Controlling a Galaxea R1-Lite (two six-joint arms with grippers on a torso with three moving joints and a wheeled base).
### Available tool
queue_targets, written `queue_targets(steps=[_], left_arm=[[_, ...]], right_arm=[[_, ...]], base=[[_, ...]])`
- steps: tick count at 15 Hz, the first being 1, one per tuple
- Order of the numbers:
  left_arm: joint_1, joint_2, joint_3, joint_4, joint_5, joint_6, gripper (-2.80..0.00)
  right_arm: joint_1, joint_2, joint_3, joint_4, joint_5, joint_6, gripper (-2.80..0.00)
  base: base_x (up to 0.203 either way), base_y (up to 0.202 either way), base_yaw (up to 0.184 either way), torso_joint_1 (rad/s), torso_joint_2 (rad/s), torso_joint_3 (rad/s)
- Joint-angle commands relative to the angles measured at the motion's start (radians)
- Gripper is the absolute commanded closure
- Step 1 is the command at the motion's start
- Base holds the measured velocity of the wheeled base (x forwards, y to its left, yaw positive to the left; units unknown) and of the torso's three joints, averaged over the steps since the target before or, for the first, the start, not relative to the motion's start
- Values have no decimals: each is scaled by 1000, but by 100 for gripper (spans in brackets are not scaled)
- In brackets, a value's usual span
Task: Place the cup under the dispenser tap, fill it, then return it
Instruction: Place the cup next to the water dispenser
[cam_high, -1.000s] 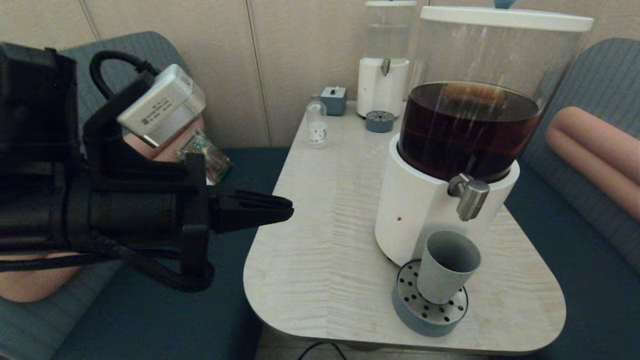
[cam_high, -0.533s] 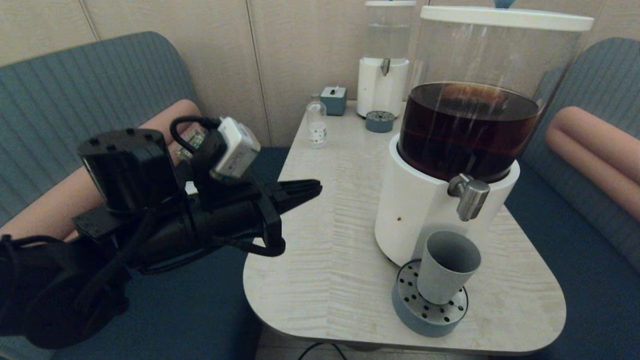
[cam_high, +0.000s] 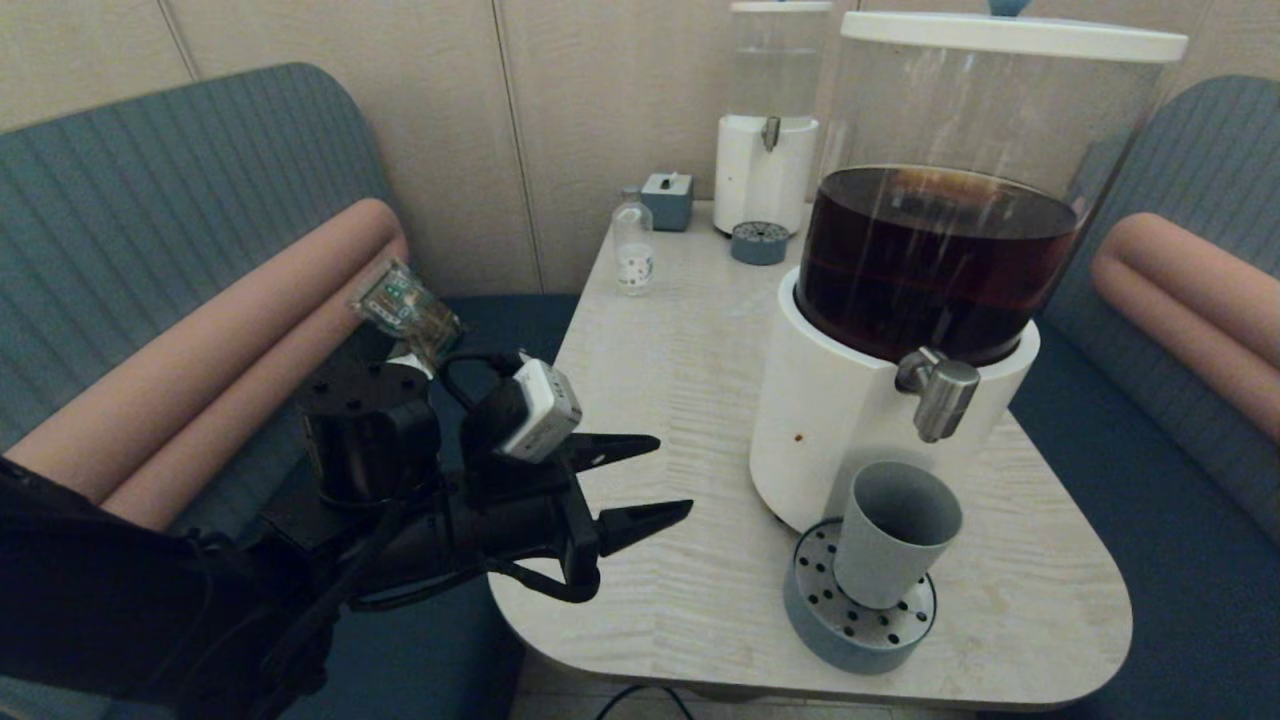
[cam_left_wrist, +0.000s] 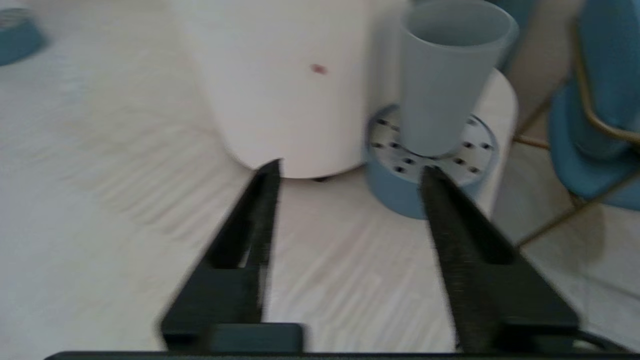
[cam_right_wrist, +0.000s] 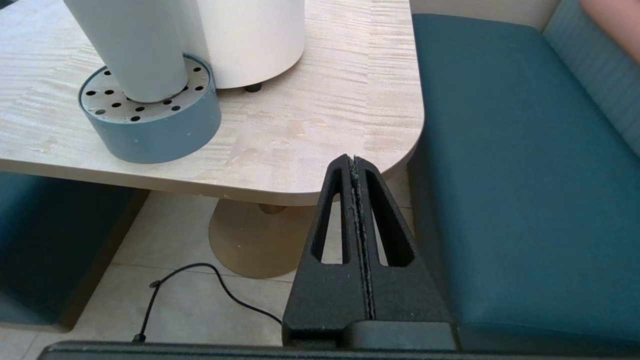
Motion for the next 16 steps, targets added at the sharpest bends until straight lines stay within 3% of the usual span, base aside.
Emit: queue_targets(steps=[1, 6, 12, 16], left_arm=[[-25, 46, -6, -16, -5, 4, -280], [-67, 122, -81, -40, -37, 4, -280], [-192, 226, -152, -41, -38, -6, -280], [-211, 288, -172, -43, -38, -8, -280]], right_arm=[[1, 0, 0, 0, 0, 0, 0], [1, 0, 0, 0, 0, 0, 0], [1, 0, 0, -1, 0, 0, 0], [1, 0, 0, -1, 0, 0, 0]], base=[[0, 0, 0, 0, 0, 0], [0, 0, 0, 0, 0, 0], [0, 0, 0, 0, 0, 0], [0, 0, 0, 0, 0, 0]])
